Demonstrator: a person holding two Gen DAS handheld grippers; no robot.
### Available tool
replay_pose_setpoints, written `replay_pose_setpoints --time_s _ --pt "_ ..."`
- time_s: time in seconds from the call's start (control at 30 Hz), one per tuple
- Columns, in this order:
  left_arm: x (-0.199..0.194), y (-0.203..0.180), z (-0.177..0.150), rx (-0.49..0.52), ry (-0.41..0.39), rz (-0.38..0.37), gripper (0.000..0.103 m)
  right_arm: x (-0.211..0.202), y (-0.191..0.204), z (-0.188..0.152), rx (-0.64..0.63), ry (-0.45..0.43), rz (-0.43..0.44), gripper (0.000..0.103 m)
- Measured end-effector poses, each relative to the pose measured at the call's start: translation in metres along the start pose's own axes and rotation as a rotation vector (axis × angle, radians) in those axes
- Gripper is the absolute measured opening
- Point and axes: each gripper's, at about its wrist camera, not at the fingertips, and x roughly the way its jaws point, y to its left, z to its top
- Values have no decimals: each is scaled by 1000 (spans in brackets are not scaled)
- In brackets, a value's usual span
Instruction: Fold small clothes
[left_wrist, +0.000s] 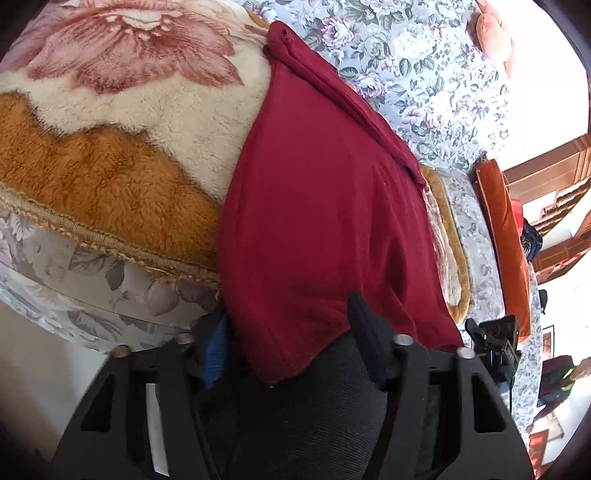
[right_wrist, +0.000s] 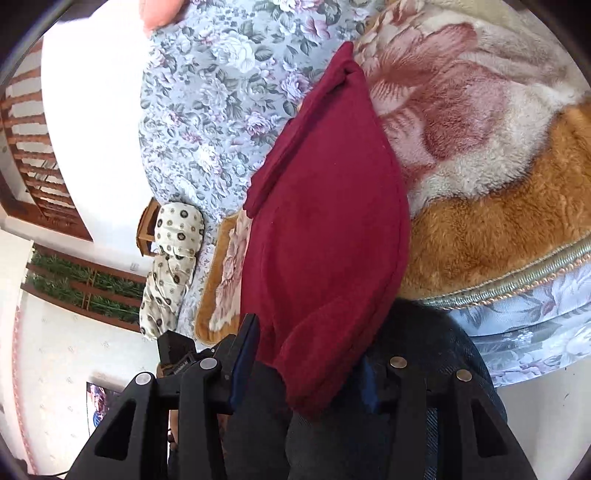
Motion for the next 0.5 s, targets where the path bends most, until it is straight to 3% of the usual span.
replay_pose_setpoints --time_s 0.13,0.23,0.3,0.5 --pt "4 3 0 -7 -7 44 17 1 -3 -1 14 -7 5 39" --pt "5 1 -2 5 -21 62 16 0 -3 -2 -5 0 -21 30" --pt "6 -1 -4 18 -28 77 16 1 0 -2 -35 4 -75 15" --pt "12 -5 -3 7 -33 102 17 10 29 -10 -268 -17 -267 12"
